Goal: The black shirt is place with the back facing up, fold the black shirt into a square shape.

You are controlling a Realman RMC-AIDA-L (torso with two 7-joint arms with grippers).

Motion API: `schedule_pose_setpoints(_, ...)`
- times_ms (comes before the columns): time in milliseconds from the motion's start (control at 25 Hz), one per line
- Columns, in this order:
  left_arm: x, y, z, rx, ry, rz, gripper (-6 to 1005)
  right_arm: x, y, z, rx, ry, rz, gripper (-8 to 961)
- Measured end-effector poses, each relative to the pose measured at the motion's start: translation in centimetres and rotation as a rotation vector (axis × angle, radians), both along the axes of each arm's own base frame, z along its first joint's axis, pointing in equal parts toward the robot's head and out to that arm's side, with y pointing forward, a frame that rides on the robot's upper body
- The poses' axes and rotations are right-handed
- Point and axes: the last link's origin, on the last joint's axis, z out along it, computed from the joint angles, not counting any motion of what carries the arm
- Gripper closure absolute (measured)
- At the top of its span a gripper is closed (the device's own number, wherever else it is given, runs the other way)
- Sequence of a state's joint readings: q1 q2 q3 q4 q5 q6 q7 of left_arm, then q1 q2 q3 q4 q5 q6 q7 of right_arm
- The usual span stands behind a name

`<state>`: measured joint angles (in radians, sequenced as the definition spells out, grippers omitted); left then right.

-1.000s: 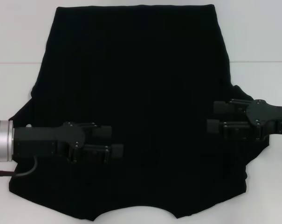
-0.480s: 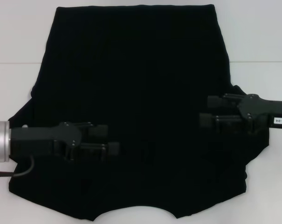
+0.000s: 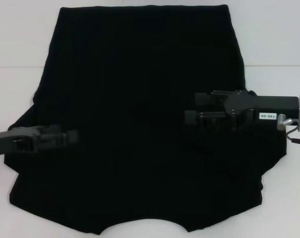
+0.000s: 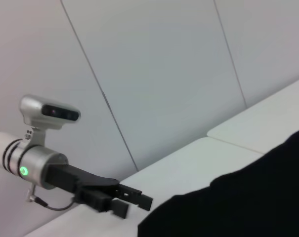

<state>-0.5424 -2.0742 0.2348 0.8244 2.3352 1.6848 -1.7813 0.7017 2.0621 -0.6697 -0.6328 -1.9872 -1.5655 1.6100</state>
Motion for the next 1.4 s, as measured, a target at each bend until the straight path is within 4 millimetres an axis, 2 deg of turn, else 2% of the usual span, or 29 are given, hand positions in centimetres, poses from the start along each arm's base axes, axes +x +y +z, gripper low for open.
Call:
schedule_pose_setpoints(240, -2.9, 0.9, 1.7, 0.087, 0.063, 0.242, 140, -1.5, 0.5, -0.8, -0.009, 0.008, 0.030, 71)
schedule_pose_setpoints(440, -3.7, 1.5, 2.4, 0.109, 0.088, 0.322, 140, -2.2, 0.8, -1.1, -0.019, 0.003, 0.035, 71)
schedule_pose_setpoints(720, -4.9, 2.7, 2.0, 0.111, 0.177, 0.472, 139, -2.2, 0.7, -1.1, -0.022, 0.009, 0.034, 71)
schedule_pose_setpoints(1400, -6.2, 2.6, 1.7, 0.129, 0.235, 0.550, 139, -2.2, 0.8, -0.8, -0.025, 0.009, 0.017, 72)
